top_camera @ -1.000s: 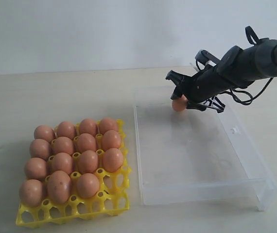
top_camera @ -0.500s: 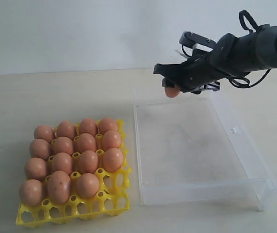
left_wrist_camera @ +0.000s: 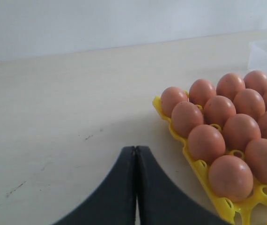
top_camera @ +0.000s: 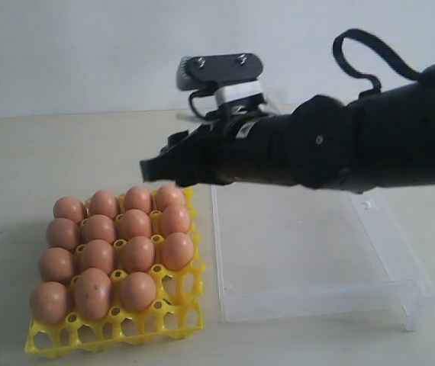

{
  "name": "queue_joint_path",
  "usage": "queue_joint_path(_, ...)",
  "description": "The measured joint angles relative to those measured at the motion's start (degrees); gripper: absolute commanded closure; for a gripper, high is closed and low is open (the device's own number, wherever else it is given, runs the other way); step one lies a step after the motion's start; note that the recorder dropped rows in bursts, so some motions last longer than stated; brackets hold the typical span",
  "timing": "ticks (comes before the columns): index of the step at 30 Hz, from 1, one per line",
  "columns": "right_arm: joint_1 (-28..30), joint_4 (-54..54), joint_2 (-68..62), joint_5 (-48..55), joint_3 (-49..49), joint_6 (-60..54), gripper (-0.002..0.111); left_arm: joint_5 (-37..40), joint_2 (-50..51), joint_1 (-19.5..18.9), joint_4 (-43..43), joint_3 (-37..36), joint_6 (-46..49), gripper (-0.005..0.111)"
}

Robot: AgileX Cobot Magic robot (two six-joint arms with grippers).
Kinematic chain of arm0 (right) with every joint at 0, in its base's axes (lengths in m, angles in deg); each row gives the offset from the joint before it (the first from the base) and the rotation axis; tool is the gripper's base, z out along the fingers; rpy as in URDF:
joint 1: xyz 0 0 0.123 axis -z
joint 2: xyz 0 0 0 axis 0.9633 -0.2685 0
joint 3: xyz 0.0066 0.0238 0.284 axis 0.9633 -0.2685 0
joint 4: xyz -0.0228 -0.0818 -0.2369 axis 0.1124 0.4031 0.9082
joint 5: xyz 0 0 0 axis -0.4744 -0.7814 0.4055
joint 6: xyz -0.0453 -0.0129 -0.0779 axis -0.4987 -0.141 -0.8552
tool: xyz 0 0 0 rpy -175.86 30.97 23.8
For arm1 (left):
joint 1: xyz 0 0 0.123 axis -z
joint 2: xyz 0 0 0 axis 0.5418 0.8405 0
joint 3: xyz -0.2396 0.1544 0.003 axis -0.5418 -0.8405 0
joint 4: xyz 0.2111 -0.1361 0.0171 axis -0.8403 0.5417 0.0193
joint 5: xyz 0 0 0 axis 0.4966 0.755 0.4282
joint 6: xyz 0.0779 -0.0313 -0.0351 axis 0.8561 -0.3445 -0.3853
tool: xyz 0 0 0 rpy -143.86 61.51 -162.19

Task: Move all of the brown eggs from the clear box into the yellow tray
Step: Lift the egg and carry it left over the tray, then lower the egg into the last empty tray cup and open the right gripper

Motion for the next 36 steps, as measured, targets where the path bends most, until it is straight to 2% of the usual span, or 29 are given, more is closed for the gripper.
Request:
queue_joint_path(3, -4.74, -0.99, -0.02, -0.72, -1.3, -0.26, 0.108, 0.0, 0.0, 0.0, 0.0, 0.0, 0.0, 0.107)
queue_joint_path(10, -8.85, -1.67, -3.61, -2.59, -1.65, -0.35, 0.108, 0.0, 0.0, 0.0, 0.0, 0.0, 0.0, 0.107)
queue_joint_path(16, -9.11, -4.4, -5.01, -4.47, -6.67, 1.0, 0.108, 0.0, 0.0, 0.0, 0.0, 0.0, 0.0, 0.107)
queue_joint_path(25, -11.53, -5.8, -6.18, -4.21, -6.94, 1.2, 0.108, 0.0, 0.0, 0.0, 0.0, 0.0, 0.0, 0.107)
queue_joint_path(36, -11.78, -7.55, -6.7, -5.81, -9.39, 1.2, 0.108, 0.0, 0.0, 0.0, 0.0, 0.0, 0.0, 0.107)
